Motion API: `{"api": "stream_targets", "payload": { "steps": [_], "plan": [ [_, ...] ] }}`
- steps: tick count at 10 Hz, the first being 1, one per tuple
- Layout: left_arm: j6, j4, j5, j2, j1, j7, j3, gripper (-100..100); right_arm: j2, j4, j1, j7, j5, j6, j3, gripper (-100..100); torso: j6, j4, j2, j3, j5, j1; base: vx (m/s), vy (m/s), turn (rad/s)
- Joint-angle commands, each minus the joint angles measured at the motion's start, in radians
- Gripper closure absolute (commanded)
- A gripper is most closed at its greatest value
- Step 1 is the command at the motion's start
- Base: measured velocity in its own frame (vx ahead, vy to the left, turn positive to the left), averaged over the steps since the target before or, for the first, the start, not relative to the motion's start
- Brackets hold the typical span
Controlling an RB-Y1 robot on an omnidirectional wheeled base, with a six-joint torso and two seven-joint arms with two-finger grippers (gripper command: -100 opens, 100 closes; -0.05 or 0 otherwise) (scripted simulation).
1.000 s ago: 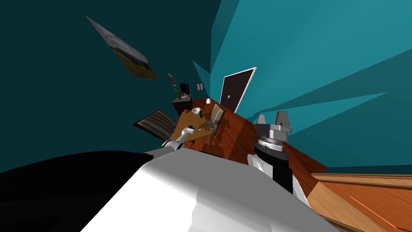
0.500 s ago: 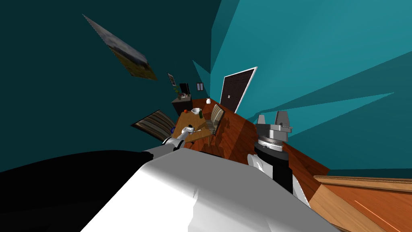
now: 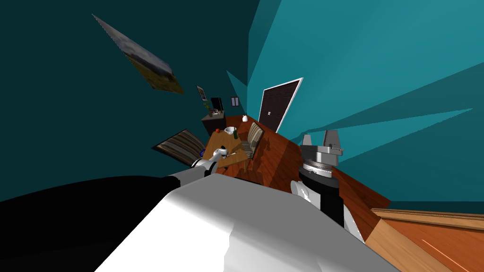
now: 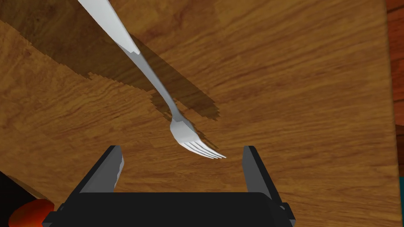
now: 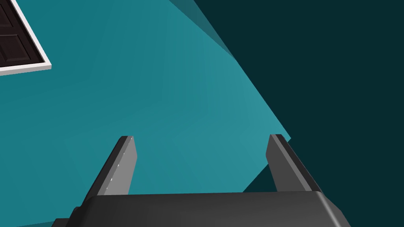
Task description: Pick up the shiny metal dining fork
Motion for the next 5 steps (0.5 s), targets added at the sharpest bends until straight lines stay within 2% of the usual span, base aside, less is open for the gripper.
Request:
{"api": "stream_targets", "payload": {
  "steps": [1,2,3,5],
  "plan": [
    [0.035,0.05,0.016,0.006,-0.033,-0.001,0.022,-100,0.0,0.0,0.0,0.0,0.0,0.0,0.0,0,0.0,0.0,0.0,0.0,0.0,0.0,0.06,-0.012,0.019],
    [0.056,0.089,0.025,0.009,-0.051,-0.002,0.035,-100,0.0,0.0,0.0,0.0,0.0,0.0,0.0,0,0.0,0.0,-0.001,-0.001,0.0,-0.001,0.084,-0.023,0.017],
    [0.056,0.089,0.025,0.009,-0.051,-0.002,0.035,-100,0.0,0.0,0.0,0.0,0.0,0.0,0.0,0,0.0,-0.001,-0.003,-0.002,0.0,-0.001,0.059,-0.017,0.006],
    [0.089,0.139,0.041,0.016,-0.08,-0.002,0.058,-100,0.0,0.0,0.0,0.0,0.0,0.0,0.0,0,0.0,0.0,-0.001,-0.001,0.0,-0.001,0.047,-0.013,0.013]
  ]
}}
